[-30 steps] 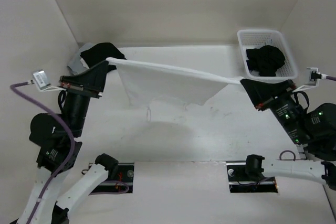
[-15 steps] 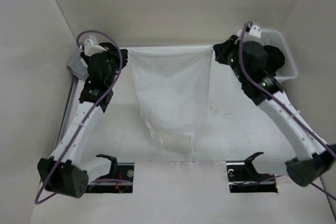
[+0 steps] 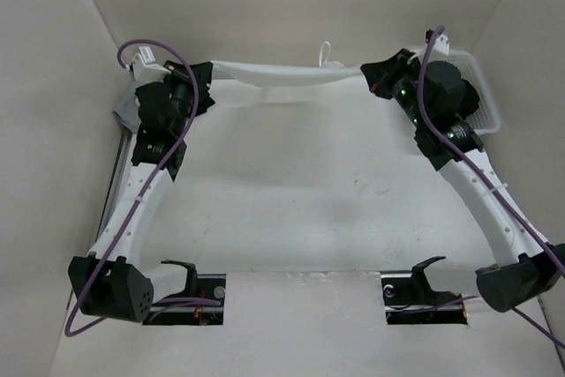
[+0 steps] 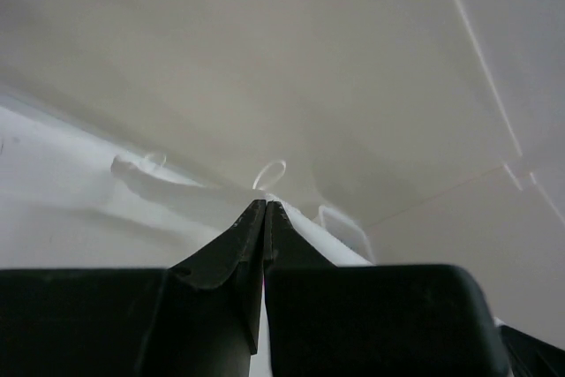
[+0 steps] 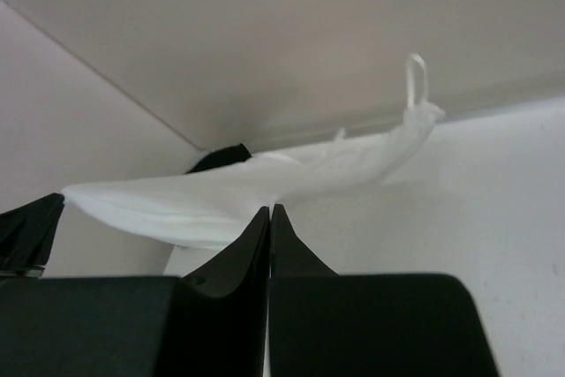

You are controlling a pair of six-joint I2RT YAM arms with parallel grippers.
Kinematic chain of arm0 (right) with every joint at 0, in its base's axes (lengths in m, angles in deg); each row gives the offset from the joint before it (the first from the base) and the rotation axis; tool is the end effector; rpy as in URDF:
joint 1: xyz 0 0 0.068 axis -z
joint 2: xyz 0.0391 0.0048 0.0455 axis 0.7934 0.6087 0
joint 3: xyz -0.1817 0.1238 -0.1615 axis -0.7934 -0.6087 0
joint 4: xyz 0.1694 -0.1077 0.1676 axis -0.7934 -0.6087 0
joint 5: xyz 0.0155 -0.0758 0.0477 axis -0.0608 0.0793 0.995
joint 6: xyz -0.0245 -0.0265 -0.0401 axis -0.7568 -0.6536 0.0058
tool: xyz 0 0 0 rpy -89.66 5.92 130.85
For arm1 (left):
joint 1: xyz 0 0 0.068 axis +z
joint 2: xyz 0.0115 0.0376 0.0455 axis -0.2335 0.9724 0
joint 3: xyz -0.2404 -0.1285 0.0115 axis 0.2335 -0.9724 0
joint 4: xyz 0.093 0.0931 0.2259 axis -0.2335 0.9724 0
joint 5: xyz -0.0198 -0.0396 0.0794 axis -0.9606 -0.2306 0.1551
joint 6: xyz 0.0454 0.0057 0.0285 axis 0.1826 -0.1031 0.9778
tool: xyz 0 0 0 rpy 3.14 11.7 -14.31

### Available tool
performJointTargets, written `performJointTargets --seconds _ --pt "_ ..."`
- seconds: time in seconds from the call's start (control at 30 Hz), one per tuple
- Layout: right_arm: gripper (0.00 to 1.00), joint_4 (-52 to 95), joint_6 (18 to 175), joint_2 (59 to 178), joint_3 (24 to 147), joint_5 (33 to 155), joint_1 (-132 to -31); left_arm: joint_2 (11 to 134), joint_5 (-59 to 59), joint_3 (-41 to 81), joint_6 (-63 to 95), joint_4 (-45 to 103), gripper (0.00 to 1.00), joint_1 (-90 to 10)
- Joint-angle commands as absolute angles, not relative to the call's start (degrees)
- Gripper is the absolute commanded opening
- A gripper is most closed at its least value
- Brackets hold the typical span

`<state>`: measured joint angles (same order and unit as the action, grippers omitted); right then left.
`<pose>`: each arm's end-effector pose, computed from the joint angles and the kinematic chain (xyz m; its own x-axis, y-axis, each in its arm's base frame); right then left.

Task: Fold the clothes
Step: Flatten the tank top out, then fold the tank top

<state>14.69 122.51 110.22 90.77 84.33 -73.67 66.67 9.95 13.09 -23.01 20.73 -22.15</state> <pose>0.2651 0.1013 0.4624 -0.1611 0.5165 -0.8410 -0.2801 0.7932 0.5408 0.2802 -0.0415 0.4170 -0.0190 -0.7773 -0.6289 0.1666 0.6177 -0.7685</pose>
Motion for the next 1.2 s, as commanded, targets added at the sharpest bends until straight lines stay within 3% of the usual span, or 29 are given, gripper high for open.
performJointTargets --seconds 0.0,0.2,0.33,0.53,0.67,0.87,1.17 --pt "0.0 21.1 126.5 107.0 73.7 84.4 -74.3 61.9 10.6 -1.7 -23.2 13.9 0.0 -25.1" --pt "0.0 28.6 132.3 102.1 48.5 82.7 -78.1 55.7 11.1 -25.4 -23.7 9.8 0.0 -27.6" --pt "0.0 29.6 135.3 98.6 36.2 81.5 -83.5 43.2 10.3 -41.9 -24.8 13.5 0.0 -26.1" --pt "0.0 23.6 144.7 88.4 24.9 80.9 -91.9 22.2 8.0 -46.3 -28.9 36.8 0.0 -26.5" --pt "0.0 15.9 149.3 81.1 24.4 79.2 -96.0 13.4 9.4 -43.9 -30.3 47.5 0.0 -27.8" --pt "0.0 16.2 142.8 84.4 32.7 79.0 -90.2 28.2 10.5 -37.1 -27.8 35.8 0.01 -27.0" --pt "0.0 25.9 134.1 107.3 50.2 82.4 -79.9 55.5 15.6 -26.4 -27.6 12.2 0.01 -26.0"
